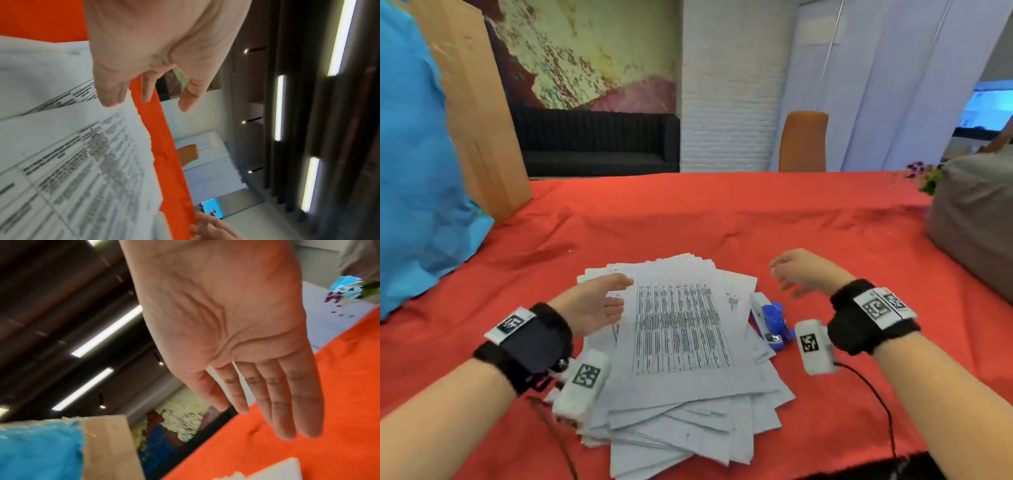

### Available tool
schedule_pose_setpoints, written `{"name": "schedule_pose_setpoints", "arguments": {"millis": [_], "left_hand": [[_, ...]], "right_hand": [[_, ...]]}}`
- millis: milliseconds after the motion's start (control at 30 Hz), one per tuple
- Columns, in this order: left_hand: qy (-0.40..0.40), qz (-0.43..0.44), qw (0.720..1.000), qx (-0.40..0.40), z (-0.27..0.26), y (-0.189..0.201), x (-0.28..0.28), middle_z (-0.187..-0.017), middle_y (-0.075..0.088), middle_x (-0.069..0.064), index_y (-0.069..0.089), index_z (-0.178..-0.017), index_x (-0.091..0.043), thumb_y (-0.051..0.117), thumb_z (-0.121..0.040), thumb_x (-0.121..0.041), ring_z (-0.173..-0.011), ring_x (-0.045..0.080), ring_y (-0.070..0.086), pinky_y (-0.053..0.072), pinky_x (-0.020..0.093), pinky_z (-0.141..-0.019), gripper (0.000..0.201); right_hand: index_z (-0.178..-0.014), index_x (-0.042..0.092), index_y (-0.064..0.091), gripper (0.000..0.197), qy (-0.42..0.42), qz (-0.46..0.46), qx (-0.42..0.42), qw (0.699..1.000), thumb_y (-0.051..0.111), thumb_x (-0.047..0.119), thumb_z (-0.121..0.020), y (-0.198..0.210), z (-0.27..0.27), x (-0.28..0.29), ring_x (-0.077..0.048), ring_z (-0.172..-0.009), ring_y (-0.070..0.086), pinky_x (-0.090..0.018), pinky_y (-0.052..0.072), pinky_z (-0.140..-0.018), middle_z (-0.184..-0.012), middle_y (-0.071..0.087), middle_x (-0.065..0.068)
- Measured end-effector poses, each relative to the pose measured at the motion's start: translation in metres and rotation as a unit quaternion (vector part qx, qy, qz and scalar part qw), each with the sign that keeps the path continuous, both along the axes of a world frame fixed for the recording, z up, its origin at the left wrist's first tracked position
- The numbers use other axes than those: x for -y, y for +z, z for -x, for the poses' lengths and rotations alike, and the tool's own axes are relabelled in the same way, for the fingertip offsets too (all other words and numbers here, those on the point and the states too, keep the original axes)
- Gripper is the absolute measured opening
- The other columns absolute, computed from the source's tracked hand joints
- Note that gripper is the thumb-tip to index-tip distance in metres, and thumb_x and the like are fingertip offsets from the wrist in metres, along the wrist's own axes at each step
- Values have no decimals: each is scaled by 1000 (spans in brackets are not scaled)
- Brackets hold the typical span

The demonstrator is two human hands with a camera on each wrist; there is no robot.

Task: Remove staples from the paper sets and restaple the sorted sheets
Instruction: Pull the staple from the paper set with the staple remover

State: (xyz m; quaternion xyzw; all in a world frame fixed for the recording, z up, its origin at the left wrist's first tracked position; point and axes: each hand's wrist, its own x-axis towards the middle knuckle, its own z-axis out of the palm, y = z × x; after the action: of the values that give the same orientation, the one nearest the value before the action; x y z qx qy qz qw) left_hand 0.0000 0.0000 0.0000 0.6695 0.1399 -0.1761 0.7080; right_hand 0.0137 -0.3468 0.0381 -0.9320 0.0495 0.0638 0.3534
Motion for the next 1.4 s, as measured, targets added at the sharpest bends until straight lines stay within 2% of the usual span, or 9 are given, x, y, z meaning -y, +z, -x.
{"name": "schedule_pose_setpoints", "arguments": {"millis": [100, 233, 367, 467, 633, 733, 967, 1200, 1400], "left_hand": [[40, -123, 992, -9, -22, -13, 14, -152, 27, 13, 39, -139, -9, 62, -89, -29, -142, 31, 22, 22, 41, -114, 58], [74, -260, 963, -1, -51, -25, 15, -135, 46, 17, 35, -138, -1, 65, -85, -37, -124, 34, 48, 42, 41, -96, 71], [49, -294, 955, 6, -61, -37, 13, -88, 55, 10, 48, -117, -2, 68, -85, -27, -85, 24, 57, 44, 29, -66, 45], [-12, -360, 933, 12, -63, -37, 15, -83, 61, 18, 54, -106, 2, 71, -83, -31, -78, 29, 61, 50, 33, -67, 43], [-43, -360, 932, 17, -65, -37, 15, -102, 63, 16, 60, -104, 0, 71, -82, -30, -94, 32, 59, 46, 33, -78, 39], [-64, -337, 937, 59, -61, -39, 10, -69, 52, 6, 49, -65, -12, 68, -85, -21, -63, 21, 49, 37, 24, -59, 29], [-143, -270, 946, 110, -6, -27, -16, -42, 47, -13, 42, -67, -12, 73, -80, -10, -42, 4, 49, 47, 20, -51, 34], [-106, -472, 869, 106, -2, -33, -30, -125, 51, 11, 35, -137, -16, 77, -75, -34, -110, 26, 54, 45, 37, -93, 77], [-209, -526, 821, 71, -37, -27, -31, -135, 46, 6, 42, -134, -24, 73, -74, -48, -119, 22, 47, 39, 34, -101, 72]], "right_hand": [[-93, 1, 58, 9, -9, 86, -141, 986, 50, 5, -92, -15, -12, 8, -23, -59, 55, -43, 54, -69, -77, 55, -14], [-139, 20, 43, 60, 95, 203, -256, 940, 54, 1, -83, -29, -19, 13, -23, -71, 55, -33, 49, -65, -83, 61, -9], [-151, 40, 5, 107, 142, 249, -283, 915, 69, -1, -75, -23, -20, 26, -24, -94, 61, -32, 54, -76, -149, 36, -16], [-149, 41, -10, 131, 221, 367, -223, 876, 86, 26, -62, -36, -11, 32, -20, -133, 41, -32, 42, -103, -160, 5, -1], [-143, 28, 27, 94, 220, 195, -101, 950, 82, 13, -68, -50, -14, 33, 21, -62, 50, -2, 38, -58, -103, 49, 19], [-137, 34, 32, 81, 224, 194, -92, 951, 79, 23, -73, -49, -17, 34, 8, -67, 55, -8, 40, -60, -91, 51, 21], [-109, 37, 52, 53, 228, 160, -90, 956, 84, 26, -68, -48, -22, 44, -11, -91, 64, -22, 50, -80, -104, 61, 11], [-92, 29, 44, 41, 235, 245, -15, 940, 75, 22, -66, -64, -17, 39, -9, -71, 50, -20, 40, -62, -89, 55, 7], [-99, 25, 42, 40, 242, 351, -94, 900, 73, 33, -75, -44, -10, 51, -9, -66, 47, -19, 35, -56, -80, 52, 9]]}}
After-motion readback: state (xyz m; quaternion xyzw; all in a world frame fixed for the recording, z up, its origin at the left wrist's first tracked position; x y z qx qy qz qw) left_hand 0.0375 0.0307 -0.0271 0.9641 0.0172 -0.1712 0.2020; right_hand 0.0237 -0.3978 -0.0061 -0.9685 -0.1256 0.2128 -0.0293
